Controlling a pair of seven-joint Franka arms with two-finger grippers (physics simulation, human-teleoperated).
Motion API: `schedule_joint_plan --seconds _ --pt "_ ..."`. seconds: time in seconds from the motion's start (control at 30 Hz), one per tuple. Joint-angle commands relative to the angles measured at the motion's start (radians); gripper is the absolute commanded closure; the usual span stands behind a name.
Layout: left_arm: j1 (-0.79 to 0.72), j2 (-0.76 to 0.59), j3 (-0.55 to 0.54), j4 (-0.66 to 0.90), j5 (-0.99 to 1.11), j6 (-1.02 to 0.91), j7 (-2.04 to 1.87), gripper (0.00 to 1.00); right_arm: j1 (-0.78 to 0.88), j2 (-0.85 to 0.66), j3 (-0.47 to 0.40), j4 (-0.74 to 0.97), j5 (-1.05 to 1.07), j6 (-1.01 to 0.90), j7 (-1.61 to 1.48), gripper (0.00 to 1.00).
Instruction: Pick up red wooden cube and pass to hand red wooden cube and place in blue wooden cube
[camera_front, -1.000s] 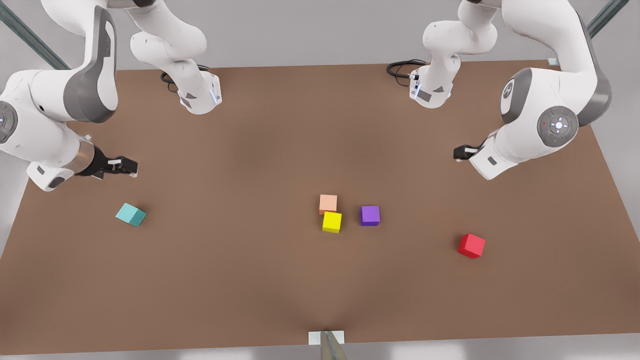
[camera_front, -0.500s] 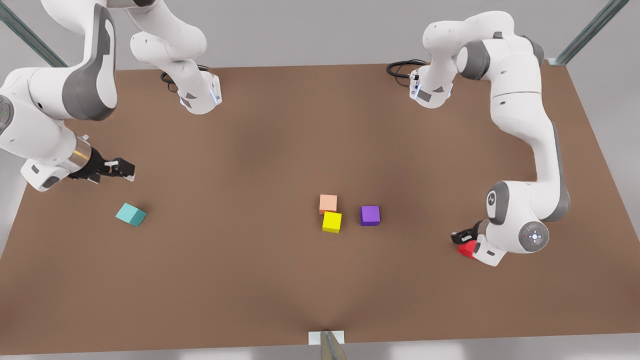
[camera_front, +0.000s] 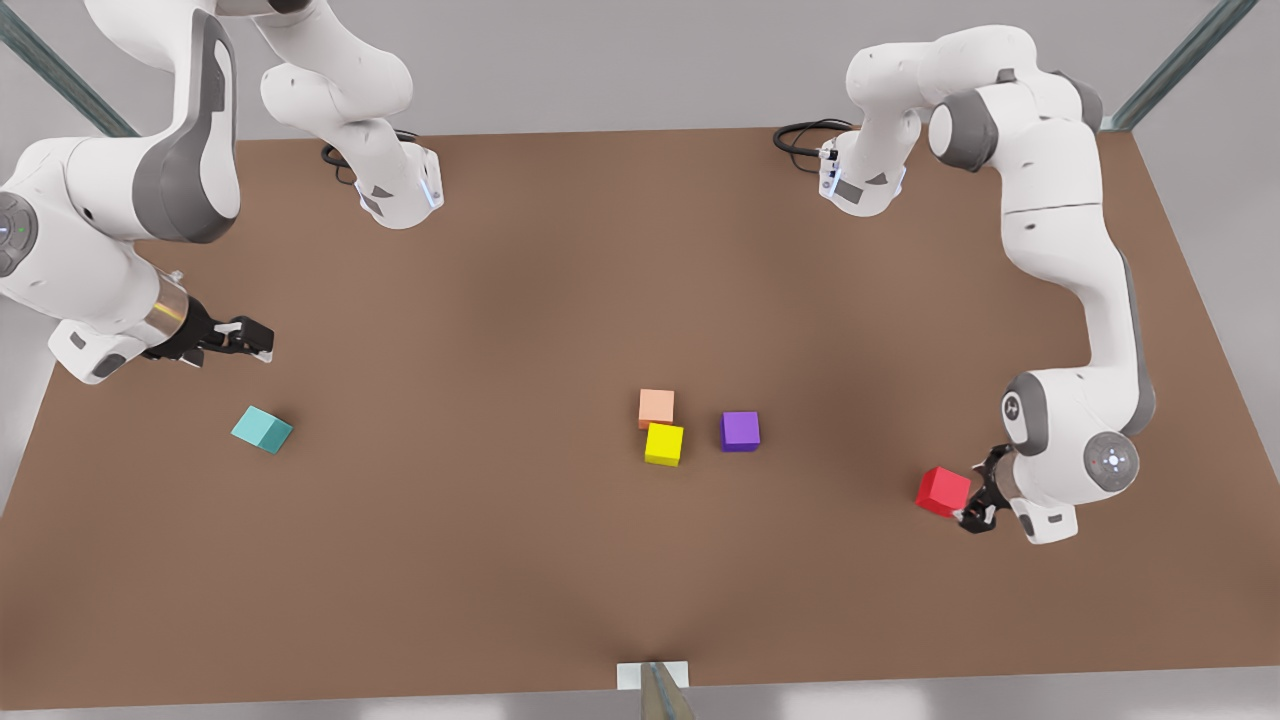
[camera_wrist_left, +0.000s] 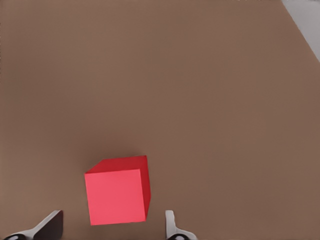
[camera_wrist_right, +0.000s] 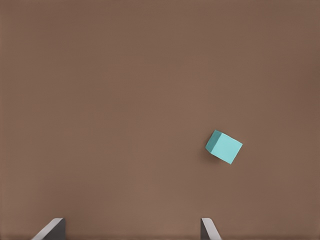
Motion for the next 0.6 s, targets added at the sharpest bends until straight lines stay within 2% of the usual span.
schedule_joint_plan --seconds 0.0,0.3,0.57 --pt "0.004 0.004 0.0 -0.011 0.002 0.05 -0.347 0.0 -0.001 -0.001 -0.001 0.0 0.001 -0.002 -0.003 0.0" --pt "0.007 0.004 -0.002 -0.117 -0.069 0.214 -0.45 0.0 0.001 0.001 -0.001 0.0 0.001 -0.002 -0.003 0.0" --pt "0.018 0.01 -0.002 -0.149 0.002 0.213 -0.28 0.0 0.001 0.001 0.001 0.0 0.001 -0.004 -0.006 0.0"
